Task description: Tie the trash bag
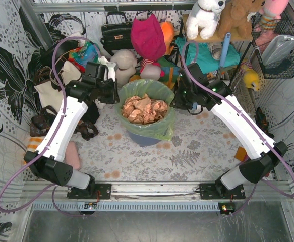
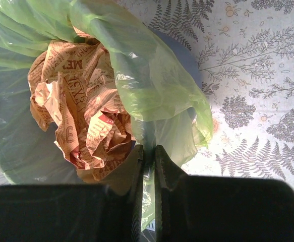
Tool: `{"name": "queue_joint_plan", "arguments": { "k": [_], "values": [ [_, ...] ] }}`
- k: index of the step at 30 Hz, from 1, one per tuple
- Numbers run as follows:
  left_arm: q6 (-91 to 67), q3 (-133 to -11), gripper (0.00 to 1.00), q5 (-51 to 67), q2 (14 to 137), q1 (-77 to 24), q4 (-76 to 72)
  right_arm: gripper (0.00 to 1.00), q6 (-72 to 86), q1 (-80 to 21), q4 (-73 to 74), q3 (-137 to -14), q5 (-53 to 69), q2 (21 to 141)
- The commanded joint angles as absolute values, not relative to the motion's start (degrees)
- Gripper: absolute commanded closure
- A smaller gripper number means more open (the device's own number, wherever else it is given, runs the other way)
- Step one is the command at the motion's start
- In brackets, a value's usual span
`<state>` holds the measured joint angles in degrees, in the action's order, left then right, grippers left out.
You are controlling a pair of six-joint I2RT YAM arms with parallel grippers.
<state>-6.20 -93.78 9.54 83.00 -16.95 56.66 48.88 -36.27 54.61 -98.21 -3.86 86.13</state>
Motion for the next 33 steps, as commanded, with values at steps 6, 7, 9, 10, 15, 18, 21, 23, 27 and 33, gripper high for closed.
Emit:
{"name": "queue_joint_plan", "arguments": {
  "k": [6,7,9,10,15,18,21,23,27,33],
  "values": [
    [-8.26,-94.3,0.93,3.59,82.26,-23.98,60.5,0.99,44.62,-35.65,56.96,-102.59,-4.48,84.15],
    [-8.52,-94.95,0.96,3.38,82.2,-24.82,61.39,0.99,43.88,-35.54,57.85,-103.25,-4.42,84.3],
    [-9.32,-96.19,1.0,2.99,81.86,-26.58,62.87,0.98,41.93,-35.31,59.91,-104.7,-4.09,84.35],
    [-9.87,-96.61,1.0,2.85,81.62,-27.38,63.5,0.97,41.18,-35.25,60.35,-104.71,-4.02,84.1],
    [-13.65,-98.21,1.0,1.06,80.5,-32.12,67.83,0.94,37.67,-35.09,62.25,-103.14,-2.21,82.54],
    [-16.68,-98.61,1.0,1.74,79.42,-36.66,69.36,0.93,34.86,-35.03,64.14,-103.37,-1.7,82.37],
    [-20.61,-97.96,1.0,1.29,77.98,-42.16,70.28,0.93,31.86,-34.86,66.52,-104.91,-2.32,83.07],
    [-23.37,-97.04,1.0,0.01,77.36,-45.41,71.54,0.93,30.08,-34.73,68.35,-106.2,-3.15,83.96],
    [-28.81,-94.48,1.0,-2.99,76.06,-50.08,73.0,0.93,27.93,-34.73,69.2,-106.14,-3.27,84.49],
    [-34.17,-92.02,0.95,-5.79,75.16,-52.85,72.58,0.89,26.65,-34.75,67.92,-104.7,-3.28,84.63]
  ]
}}
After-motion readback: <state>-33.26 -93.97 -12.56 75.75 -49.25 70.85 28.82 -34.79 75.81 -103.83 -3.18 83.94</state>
